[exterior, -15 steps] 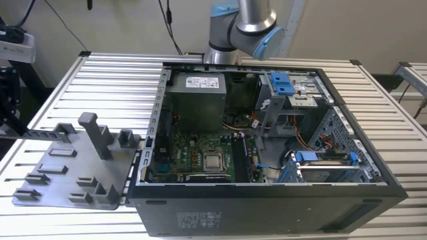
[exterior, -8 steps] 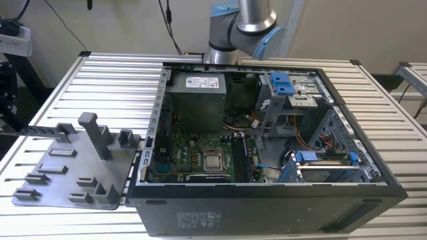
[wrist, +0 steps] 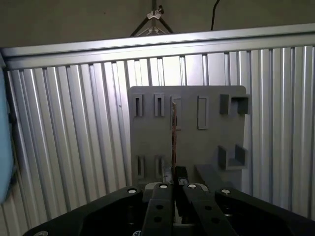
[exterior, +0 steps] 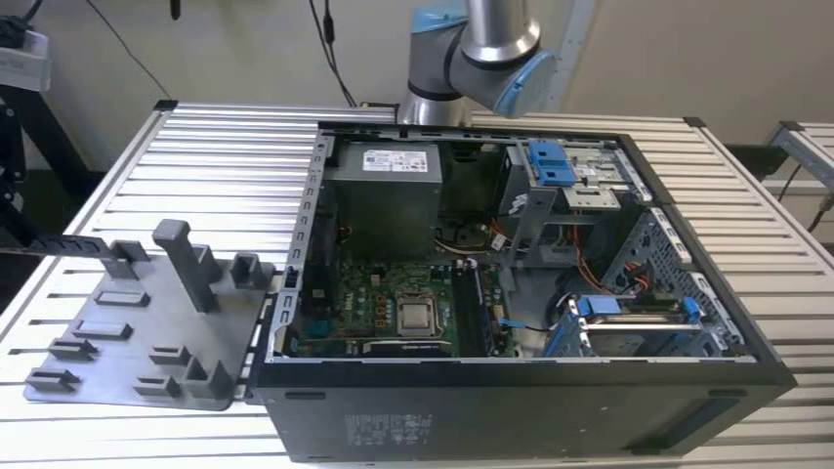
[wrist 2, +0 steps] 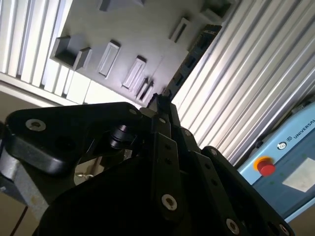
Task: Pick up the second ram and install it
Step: 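Pick up the second ram and move it above second insertion slot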
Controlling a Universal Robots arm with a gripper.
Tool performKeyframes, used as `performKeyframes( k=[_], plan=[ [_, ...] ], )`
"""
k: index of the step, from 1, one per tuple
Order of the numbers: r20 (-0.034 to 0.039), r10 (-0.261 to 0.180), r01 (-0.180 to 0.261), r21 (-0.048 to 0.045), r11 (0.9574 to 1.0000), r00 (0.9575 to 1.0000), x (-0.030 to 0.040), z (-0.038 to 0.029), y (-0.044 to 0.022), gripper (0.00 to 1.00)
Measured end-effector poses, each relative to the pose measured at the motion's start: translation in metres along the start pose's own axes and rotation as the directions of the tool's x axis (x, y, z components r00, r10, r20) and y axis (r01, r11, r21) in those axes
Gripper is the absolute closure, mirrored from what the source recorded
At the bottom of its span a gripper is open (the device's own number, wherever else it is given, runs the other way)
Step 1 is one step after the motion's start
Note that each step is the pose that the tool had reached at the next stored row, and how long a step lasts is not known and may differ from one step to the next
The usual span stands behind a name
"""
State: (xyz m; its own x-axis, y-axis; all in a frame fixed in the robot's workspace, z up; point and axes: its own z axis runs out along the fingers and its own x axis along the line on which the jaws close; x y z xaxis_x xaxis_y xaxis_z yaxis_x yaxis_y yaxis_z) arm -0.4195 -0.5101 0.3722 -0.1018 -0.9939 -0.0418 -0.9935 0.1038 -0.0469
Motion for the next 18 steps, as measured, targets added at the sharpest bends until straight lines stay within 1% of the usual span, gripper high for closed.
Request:
performKeyframes(
  k=[8,18],
  plan=[
    [0.0095,-0.028,0.028,-0.0019,0.9996,0.9996,-0.0005,-0.0106,-0.0005,0.86],
    [0.0103,-0.030,0.030,-0.0019,0.9996,0.9995,-0.0011,-0.0269,-0.0012,0.86]
  ],
)
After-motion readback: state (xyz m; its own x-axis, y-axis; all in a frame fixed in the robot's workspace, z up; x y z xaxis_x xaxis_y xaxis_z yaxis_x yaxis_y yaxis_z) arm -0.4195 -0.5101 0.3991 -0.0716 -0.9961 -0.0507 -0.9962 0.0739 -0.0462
